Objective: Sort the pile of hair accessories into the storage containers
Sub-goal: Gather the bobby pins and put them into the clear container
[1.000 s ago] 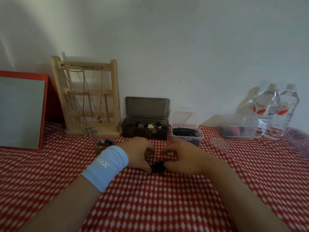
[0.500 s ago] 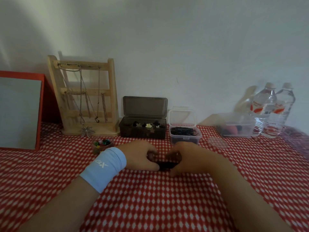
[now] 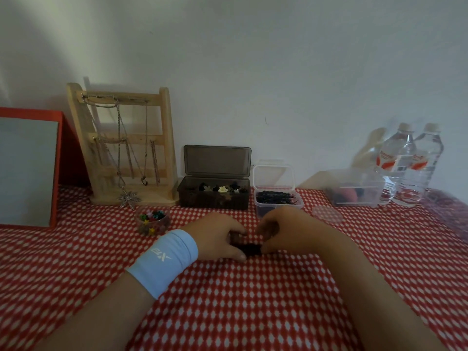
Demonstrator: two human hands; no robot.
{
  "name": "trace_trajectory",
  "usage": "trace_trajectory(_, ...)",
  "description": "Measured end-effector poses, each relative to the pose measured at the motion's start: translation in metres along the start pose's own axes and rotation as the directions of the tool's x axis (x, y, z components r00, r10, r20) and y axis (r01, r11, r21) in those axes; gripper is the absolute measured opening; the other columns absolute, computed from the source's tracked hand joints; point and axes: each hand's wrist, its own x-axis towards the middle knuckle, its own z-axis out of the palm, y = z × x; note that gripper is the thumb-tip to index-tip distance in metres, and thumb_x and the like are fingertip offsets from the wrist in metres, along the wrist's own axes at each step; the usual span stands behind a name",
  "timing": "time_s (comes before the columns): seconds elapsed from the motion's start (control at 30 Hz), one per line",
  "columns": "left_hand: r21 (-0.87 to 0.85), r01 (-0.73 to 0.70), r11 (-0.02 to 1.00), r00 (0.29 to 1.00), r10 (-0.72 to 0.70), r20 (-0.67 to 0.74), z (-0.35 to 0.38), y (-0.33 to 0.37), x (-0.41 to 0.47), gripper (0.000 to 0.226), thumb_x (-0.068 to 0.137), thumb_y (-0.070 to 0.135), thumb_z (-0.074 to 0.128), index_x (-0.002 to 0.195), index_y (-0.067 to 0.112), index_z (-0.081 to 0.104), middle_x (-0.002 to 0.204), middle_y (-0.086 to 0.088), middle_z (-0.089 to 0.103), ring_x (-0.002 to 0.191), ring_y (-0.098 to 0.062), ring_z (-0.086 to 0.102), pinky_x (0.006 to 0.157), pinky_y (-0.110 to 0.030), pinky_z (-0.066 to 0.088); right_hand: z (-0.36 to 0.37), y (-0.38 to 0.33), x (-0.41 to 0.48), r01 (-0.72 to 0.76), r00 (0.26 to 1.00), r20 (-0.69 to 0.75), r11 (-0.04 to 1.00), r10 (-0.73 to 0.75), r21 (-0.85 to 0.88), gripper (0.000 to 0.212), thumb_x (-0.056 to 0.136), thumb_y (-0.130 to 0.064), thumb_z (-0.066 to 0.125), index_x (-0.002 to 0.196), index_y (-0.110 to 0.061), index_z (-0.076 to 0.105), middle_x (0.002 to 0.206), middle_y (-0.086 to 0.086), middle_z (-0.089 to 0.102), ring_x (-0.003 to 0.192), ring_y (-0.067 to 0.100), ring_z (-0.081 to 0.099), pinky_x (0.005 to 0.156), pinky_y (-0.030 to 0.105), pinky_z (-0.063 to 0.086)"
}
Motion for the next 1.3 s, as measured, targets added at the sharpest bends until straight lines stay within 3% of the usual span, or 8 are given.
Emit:
trace_trajectory(0.1,0.071,0.062,0.996,0.996,-0.066,0.064,-0.007,-0.007,-0.002,0.068,0.082,0.046,0.073,0.142,0.025,0.048,0.128,0.006,0.056,0.093,-0.004,0.048,0.083,-0.015,0.038,-0.004,0.004,-0.003,-0.042,0.997,0.071,0.998,0.045,-0.041,0.024,0.081,-0.025,0.081,0.104,-0.028,0.076,0.092,-0.020,0.070,0.085,-0.003,0.065,0.089,0.021,0.055)
trace_trajectory(0.33,-0.005,0.099,0.995,0.994,-0.098,0.055,-0.003,-0.009,0.000,0.052,0.083,0.035,0.075,0.130,0.022,0.059,0.107,0.010,0.065,0.085,-0.003,0.058,0.066,-0.009,0.038,0.007,-0.002,0.006,0.023,1.000,0.005,0.999,-0.023,-0.023,0.017,0.086,-0.018,0.076,0.100,-0.026,0.079,0.090,-0.020,0.070,0.082,-0.005,0.064,0.077,0.011,0.051)
trace_trajectory(0.5,-0.005,0.105,0.994,0.994,-0.105,0.026,-0.004,-0.008,-0.001,0.049,0.082,0.034,0.075,0.128,0.023,0.061,0.118,0.006,0.062,0.093,-0.007,0.056,0.077,-0.015,0.042,0.006,-0.009,0.002,0.052,0.995,-0.082,0.998,-0.054,-0.028,0.028,0.090,-0.015,0.062,0.113,-0.025,0.074,0.098,-0.018,0.064,0.084,-0.005,0.058,0.075,0.008,0.048)
trace_trajectory(0.63,-0.038,0.061,0.997,0.997,-0.063,-0.037,-0.002,-0.004,0.000,0.042,0.081,0.029,0.075,0.122,0.025,0.065,0.119,0.005,0.061,0.099,-0.011,0.058,0.085,-0.022,0.047,0.017,-0.019,0.004,0.102,0.994,0.039,0.992,-0.100,-0.068,0.030,0.085,-0.037,0.073,0.113,-0.028,0.071,0.097,-0.018,0.061,0.085,0.000,0.057,0.071,0.014,0.046)
trace_trajectory(0.73,-0.004,0.081,0.997,0.996,-0.081,-0.027,-0.003,-0.005,0.000,0.056,0.081,0.033,0.076,0.133,0.025,0.058,0.129,0.006,0.054,0.111,-0.014,0.055,0.090,-0.021,0.043,0.023,-0.019,0.009,0.082,0.996,0.034,0.992,-0.079,-0.094,0.034,0.084,-0.040,0.076,0.116,-0.027,0.072,0.103,-0.013,0.065,0.087,0.005,0.060,0.078,0.018,0.051)
trace_trajectory(0.9,0.092,0.146,0.985,0.988,-0.151,0.041,-0.010,-0.012,-0.003,0.042,0.082,0.037,0.073,0.121,0.022,0.068,0.113,0.005,0.068,0.098,-0.011,0.062,0.085,-0.021,0.049,0.023,-0.024,0.009,0.103,0.994,0.041,0.986,-0.098,-0.131,0.026,0.090,-0.031,0.071,0.115,-0.027,0.075,0.110,-0.008,0.068,0.094,0.008,0.061,0.087,0.022,0.053)
trace_trajectory(1.1,-0.043,0.118,0.992,0.991,-0.120,-0.058,-0.001,-0.005,0.000,0.020,0.085,0.030,0.071,0.104,0.024,0.075,0.097,0.009,0.070,0.088,-0.007,0.061,0.075,-0.011,0.043,0.023,-0.036,0.015,0.033,0.992,0.130,0.968,0.000,-0.249,0.037,0.095,-0.031,0.065,0.131,-0.025,0.064,0.125,-0.001,0.063,0.108,0.019,0.061,0.099,0.034,0.051)
trace_trajectory(1.3,0.014,0.157,0.988,0.988,-0.157,0.005,-0.007,-0.012,-0.003,0.022,0.084,0.034,0.072,0.104,0.025,0.076,0.102,0.008,0.071,0.091,-0.008,0.062,0.085,-0.021,0.050,0.029,-0.040,0.042,-0.128,0.951,0.215,0.914,0.224,-0.384,0.054,0.098,-0.032,0.059,0.148,-0.020,0.045,0.146,0.009,0.049,0.128,0.030,0.052,0.111,0.042,0.042)
